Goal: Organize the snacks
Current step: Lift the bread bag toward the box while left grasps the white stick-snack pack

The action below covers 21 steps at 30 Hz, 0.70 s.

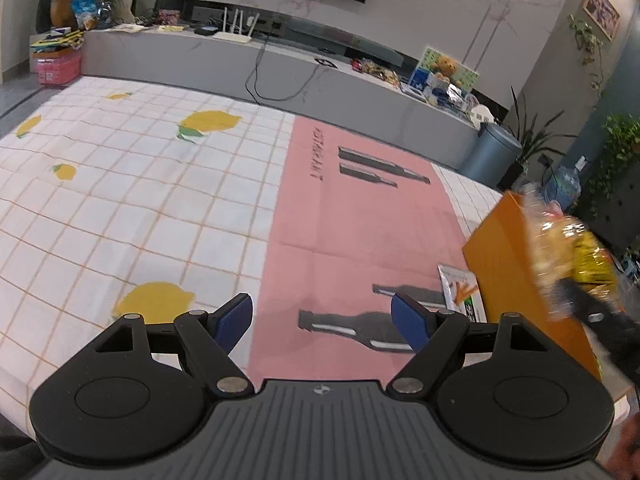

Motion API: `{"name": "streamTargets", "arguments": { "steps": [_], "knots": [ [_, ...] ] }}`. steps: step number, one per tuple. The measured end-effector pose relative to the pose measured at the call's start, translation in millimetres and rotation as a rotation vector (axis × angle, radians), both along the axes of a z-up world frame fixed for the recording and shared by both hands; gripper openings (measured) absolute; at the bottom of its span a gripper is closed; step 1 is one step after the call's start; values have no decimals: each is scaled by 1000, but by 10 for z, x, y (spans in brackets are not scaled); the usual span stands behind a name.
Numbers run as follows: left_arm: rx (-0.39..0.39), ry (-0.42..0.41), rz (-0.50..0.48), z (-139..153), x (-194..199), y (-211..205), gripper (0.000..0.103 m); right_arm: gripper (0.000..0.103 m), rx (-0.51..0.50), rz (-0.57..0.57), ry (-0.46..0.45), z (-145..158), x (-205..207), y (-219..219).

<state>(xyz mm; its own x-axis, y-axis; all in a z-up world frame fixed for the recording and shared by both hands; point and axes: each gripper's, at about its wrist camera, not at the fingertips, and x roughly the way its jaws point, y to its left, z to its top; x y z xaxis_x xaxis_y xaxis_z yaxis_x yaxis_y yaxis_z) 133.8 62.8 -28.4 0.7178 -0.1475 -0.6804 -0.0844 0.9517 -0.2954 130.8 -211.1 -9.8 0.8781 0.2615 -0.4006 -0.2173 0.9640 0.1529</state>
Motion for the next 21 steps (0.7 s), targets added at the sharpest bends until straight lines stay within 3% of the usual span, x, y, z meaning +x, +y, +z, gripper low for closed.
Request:
{"name": "streamTargets", "arguments": {
  "steps": [9, 13, 21],
  "knots": [
    [41, -18, -163, -46, -37, -501, 93, 54, 157, -72, -9, 86, -163, -493],
    [59, -23, -239, -106, 7, -711, 93, 54, 179, -90, -19, 123, -225, -595],
    [30, -12, -264, -301, 381, -1159, 88, 54, 200, -144, -28, 183, -275, -802]
  ]
}}
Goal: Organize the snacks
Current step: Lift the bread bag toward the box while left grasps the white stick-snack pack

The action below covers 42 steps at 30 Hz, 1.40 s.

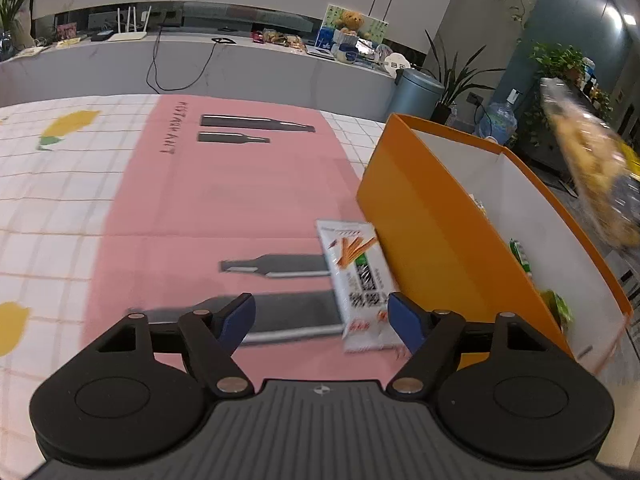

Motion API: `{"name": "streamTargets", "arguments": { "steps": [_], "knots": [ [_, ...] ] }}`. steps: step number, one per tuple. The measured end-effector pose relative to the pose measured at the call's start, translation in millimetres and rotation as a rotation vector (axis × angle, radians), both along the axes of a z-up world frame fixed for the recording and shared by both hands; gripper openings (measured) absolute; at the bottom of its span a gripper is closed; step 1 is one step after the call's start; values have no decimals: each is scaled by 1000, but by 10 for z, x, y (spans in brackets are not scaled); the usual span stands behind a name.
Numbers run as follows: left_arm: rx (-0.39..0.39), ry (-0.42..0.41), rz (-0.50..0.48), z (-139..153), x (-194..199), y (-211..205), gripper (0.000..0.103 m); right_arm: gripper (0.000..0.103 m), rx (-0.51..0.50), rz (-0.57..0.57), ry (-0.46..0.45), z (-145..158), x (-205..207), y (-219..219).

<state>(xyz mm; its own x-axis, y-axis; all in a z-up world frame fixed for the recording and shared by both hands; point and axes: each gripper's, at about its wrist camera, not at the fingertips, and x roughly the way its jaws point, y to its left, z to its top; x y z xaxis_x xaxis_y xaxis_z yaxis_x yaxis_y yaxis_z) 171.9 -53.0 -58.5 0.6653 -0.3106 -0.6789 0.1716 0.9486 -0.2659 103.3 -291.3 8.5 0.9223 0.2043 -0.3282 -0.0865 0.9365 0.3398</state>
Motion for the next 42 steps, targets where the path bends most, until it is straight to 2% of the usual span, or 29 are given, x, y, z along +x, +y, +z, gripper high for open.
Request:
{"name": "streamTargets", "arguments": {
  "steps": [4, 6, 10, 12, 15, 19, 22, 25, 35, 39, 42],
  "knots": [
    [16, 16, 8, -120, 198, -171, 88, 54, 11, -12, 14, -7, 7, -61],
    [32, 29, -29, -188, 265, -265, 89, 54, -21, -24, 5, 8, -2, -52],
    [151, 19, -86, -347, 340, -518, 89, 54, -33, -22, -5, 29, -2, -48],
    [180, 19, -124, -436, 359, -617, 89, 54, -25, -20, 13, 14, 13, -60],
    [177, -31, -140, -491, 331, -631, 91, 54, -28, -35, 38, -12, 35, -81],
    [156, -54, -132, -530, 329, -565, 95, 54, -40, -43, 45, -7, 59, -77],
    [155, -57, -137, -514, 284, -509, 86, 54, -41, -40, 46, -5, 58, -71],
    [149, -45, -118, -485, 249, -393, 78, 54, -41, -38, 50, -5, 57, -58],
    [170, 8, -42, -425, 215, 2, 78, 54, -43, -28, 45, 10, 81, -55],
    [191, 69, -43, -366, 256, -2, 78, 54, -39, -25, 41, -3, 95, -95],
    [164, 83, -54, -325, 297, -40, 79, 54, -34, -27, 38, -15, 93, -126]
  ]
}}
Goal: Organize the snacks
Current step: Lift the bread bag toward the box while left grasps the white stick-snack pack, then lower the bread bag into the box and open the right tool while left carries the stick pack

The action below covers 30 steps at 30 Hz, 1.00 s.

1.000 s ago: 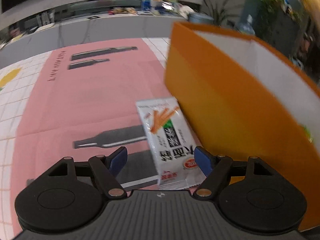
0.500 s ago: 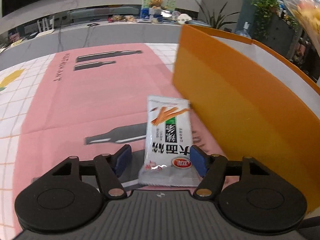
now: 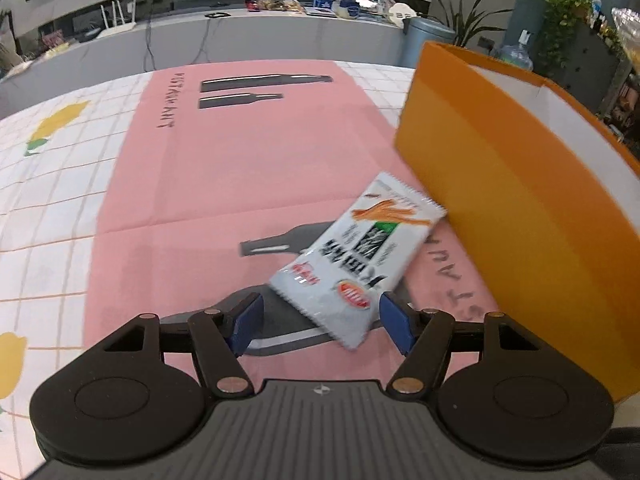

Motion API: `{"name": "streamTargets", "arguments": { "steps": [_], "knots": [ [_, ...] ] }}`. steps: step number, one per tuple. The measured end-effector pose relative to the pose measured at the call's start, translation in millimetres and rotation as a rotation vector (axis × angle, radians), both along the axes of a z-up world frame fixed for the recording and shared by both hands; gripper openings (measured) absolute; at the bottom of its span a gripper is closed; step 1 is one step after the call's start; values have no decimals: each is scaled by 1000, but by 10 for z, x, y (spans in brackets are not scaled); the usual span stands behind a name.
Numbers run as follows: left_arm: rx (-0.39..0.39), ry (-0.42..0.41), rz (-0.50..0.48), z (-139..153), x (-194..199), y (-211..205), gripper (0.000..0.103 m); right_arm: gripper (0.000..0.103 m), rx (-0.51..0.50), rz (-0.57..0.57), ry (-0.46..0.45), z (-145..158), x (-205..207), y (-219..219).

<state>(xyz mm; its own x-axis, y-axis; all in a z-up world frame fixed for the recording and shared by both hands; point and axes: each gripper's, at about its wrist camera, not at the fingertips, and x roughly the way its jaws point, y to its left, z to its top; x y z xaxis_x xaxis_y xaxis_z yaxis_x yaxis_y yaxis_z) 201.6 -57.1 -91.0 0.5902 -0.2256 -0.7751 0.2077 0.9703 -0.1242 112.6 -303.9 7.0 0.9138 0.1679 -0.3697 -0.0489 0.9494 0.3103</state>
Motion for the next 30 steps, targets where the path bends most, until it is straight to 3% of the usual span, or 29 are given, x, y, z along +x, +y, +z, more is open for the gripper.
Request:
{"name": "streamTargets", "arguments": {
  "steps": [8, 13, 22, 25, 30],
  "knots": [
    [61, -28, -12, 8, 181, -295, 83, 55, -3, 17, -4, 3, -16, 37],
    [135, -85, -48, -18, 287, -416, 84, 54, 3, 19, -5, -6, -2, -20],
    [32, -100, -147, -149, 333, -276, 91, 55, 3, 26, -4, -25, -3, -14],
    [7, -150, -160, -194, 251, -242, 93, 55, 3, 24, 7, -39, 14, -10],
    [61, -216, -222, -252, 143, -292, 95, 54, -2, 21, 18, -34, 53, 11]
  ]
}}
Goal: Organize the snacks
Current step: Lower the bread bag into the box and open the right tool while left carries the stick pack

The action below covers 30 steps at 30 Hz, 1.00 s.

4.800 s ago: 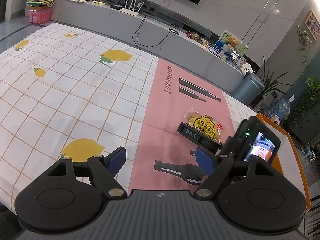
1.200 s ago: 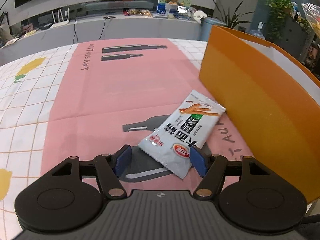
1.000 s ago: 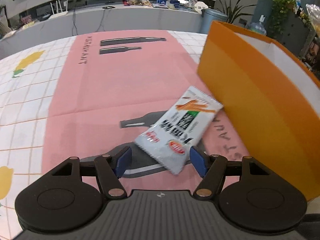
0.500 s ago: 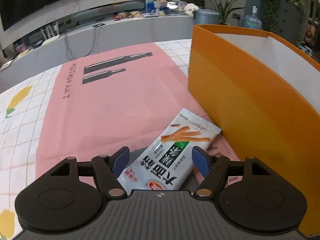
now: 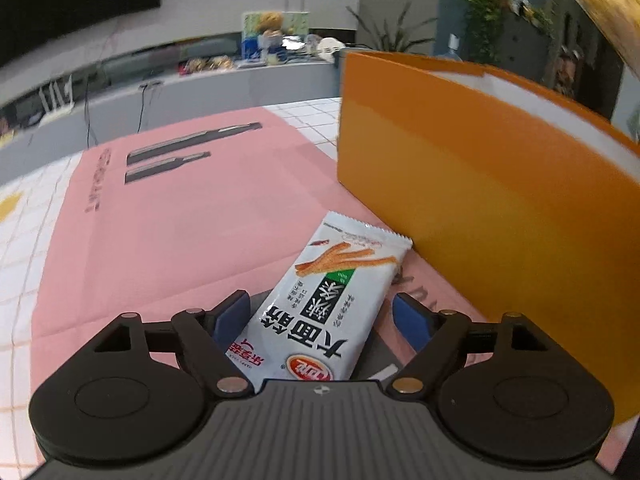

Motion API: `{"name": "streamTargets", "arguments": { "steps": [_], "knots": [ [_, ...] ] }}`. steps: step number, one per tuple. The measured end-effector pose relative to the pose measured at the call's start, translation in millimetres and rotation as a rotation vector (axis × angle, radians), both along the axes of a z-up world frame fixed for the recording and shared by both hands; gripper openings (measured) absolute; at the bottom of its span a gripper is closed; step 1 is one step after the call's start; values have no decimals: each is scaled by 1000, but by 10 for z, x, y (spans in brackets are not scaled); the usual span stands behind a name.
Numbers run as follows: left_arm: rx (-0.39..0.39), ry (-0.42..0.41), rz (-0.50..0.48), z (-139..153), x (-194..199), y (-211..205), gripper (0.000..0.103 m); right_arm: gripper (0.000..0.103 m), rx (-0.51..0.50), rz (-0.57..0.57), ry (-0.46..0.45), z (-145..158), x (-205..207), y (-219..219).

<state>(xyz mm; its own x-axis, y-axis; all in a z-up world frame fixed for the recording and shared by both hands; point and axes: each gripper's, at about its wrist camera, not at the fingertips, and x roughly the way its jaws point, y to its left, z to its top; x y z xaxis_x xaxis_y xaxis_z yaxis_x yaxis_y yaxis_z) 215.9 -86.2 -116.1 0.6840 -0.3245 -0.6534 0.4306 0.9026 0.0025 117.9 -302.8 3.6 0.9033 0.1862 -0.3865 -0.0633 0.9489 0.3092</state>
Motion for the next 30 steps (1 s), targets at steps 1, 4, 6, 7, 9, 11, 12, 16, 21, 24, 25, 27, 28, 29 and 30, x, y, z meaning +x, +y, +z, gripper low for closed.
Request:
{"name": "streamTargets", "arguments": {
  "steps": [1, 4, 6, 7, 9, 11, 12, 16, 21, 24, 25, 27, 28, 29, 30],
  "knots": [
    [8, -10, -3, 0, -11, -14, 94, 55, -1, 0, 0, -1, 4, 5],
    [-11, 4, 51, 32, 3, -4, 77, 55, 0, 4, 3, 13, 25, 13],
    [-10, 19, 74, 59, 22, -8, 71, 55, -2, 5, 4, 20, 29, 35],
    [-14, 26, 91, 75, 27, -4, 69, 55, -3, 6, 4, 21, 33, 35],
    [-36, 43, 123, 102, 35, 38, 66, 55, -3, 8, 2, 27, 33, 25],
    [-70, 57, 139, 122, 21, 99, 65, 54, -3, 9, -2, 33, 31, 14],
    [-79, 60, 142, 130, 4, 124, 65, 54, -4, 9, -4, 26, 24, 13],
    [-100, 55, 167, 185, -80, 210, 64, 54, -7, 3, -12, 12, -17, -8],
    [-168, 45, 191, 332, -206, 317, 64, 54, -13, -13, -23, 34, -65, -76],
    [-194, 26, 196, 454, -293, 363, 63, 54, -23, -31, -27, 55, -82, -149],
    [-205, 24, 195, 488, -312, 372, 63, 54, -28, -37, -25, 59, -81, -183],
    [-232, 19, 188, 573, -364, 396, 63, 54, -33, -51, -20, 58, -87, -234],
    [-242, 15, 185, 609, -382, 400, 63, 54, -35, -61, -14, 52, -80, -266],
    [-250, 11, 179, 654, -409, 401, 63, 54, -36, -73, -7, 45, -71, -299],
    [-255, 9, 173, 692, -428, 395, 63, 54, -38, -86, 0, 39, -63, -332]
  ]
}}
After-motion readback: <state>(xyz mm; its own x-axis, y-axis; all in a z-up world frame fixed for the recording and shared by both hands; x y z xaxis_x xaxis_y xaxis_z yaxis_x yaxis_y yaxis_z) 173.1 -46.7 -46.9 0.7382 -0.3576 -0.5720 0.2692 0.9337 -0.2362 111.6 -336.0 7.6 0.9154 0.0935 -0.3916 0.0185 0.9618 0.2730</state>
